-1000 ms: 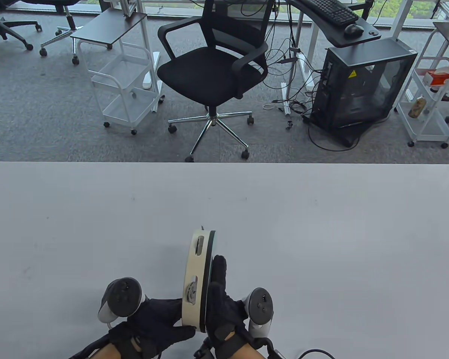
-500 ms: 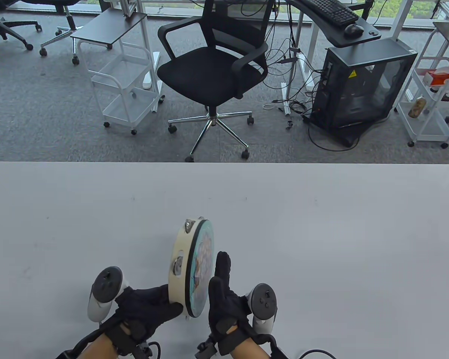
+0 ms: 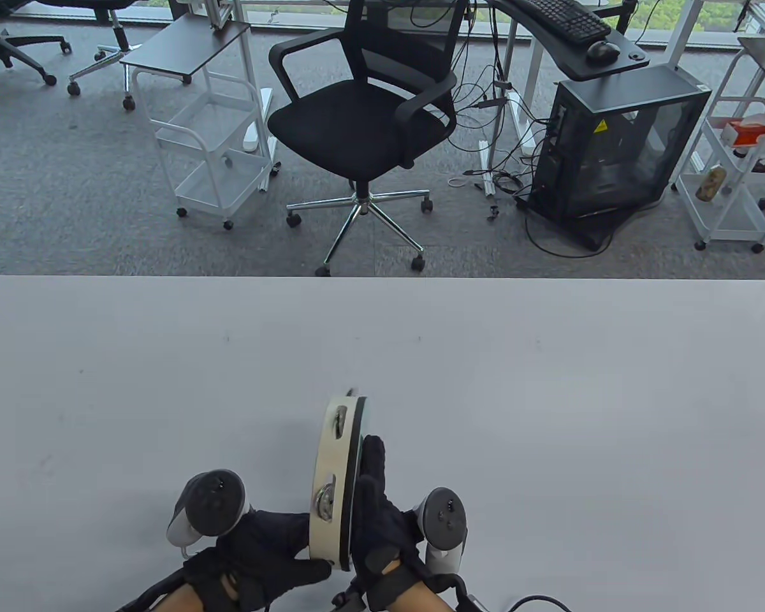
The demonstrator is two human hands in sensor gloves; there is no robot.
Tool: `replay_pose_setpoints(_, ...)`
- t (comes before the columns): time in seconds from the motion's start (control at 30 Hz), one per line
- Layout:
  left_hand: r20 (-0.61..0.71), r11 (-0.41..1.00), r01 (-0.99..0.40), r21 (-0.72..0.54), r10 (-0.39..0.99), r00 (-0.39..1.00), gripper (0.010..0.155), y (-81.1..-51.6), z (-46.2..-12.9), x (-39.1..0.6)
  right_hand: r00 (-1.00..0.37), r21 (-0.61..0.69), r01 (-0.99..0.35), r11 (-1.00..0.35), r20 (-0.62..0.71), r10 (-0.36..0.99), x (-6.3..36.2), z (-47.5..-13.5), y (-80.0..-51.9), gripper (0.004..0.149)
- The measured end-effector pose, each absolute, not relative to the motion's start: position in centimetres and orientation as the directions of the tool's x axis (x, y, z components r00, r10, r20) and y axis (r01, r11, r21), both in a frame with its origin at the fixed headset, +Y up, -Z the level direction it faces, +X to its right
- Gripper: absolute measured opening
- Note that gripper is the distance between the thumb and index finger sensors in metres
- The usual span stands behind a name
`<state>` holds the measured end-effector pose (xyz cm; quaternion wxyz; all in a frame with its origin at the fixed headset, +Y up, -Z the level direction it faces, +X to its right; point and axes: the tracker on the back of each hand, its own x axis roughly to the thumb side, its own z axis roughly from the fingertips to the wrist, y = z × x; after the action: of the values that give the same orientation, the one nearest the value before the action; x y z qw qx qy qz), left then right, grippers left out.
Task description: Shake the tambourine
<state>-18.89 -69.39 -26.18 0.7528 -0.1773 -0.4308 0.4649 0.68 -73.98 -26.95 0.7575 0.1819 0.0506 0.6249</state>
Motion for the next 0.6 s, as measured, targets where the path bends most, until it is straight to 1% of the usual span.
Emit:
replay_pose_setpoints(0.03, 0.467, 0.489, -0.555, -0.673, 0.863, 0.193, 0.048, -69.3, -26.2, -18.9, 0.223, 0.365, -0.916, 0.166, 0.119, 0.968, 0.7, -26.9, -74.0, 0.093)
replay_pose_setpoints(0.07, 0.463, 0.486, -0.548, -0.68, 0.865, 0.194, 0.047, -69.3, -26.3, -19.2, 0.234, 0.363, -0.915, 0.178, 0.115, 0.965, 0.6, -27.0, -74.0, 0.093)
replay_pose_setpoints(0.17, 0.451, 0.473, -0.56, -0.68, 0.872, 0.188, 0.047, -69.6, -26.5, -19.5, 0.182, 0.347, -0.931, 0.116, 0.163, 0.97, 0.4, -27.3, -73.9, 0.093)
replay_pose_setpoints(0.33, 0.427, 0.453, -0.575, -0.681, 0.884, 0.192, 0.046, -70.0, -26.8, -19.5, 0.184, 0.344, -0.93, 0.131, 0.125, 0.975, 0.8, -27.7, -74.2, 0.093)
replay_pose_setpoints(0.4, 0.384, 0.41, -0.607, -0.68, 0.905, 0.181, 0.046, -70.2, -27.2, -19.8, 0.162, 0.343, -0.933, 0.112, 0.122, 0.979, 1.0, -27.9, -74.2, 0.093)
replay_pose_setpoints(0.5, 0.272, 0.295, -0.692, -0.659, 0.951, 0.146, 0.045, -70.5, -28.0, -21.2, 0.132, 0.345, -0.935, 0.085, 0.117, 0.984, 1.2, -28.0, -74.2, 0.093)
replay_pose_setpoints(0.6, 0.214, 0.215, -0.775, -0.594, 0.971, 0.106, 0.046, -70.6, -28.4, -22.7, 0.14, 0.341, -0.935, 0.097, 0.105, 0.985, 1.3, -27.9, -74.1, 0.093)
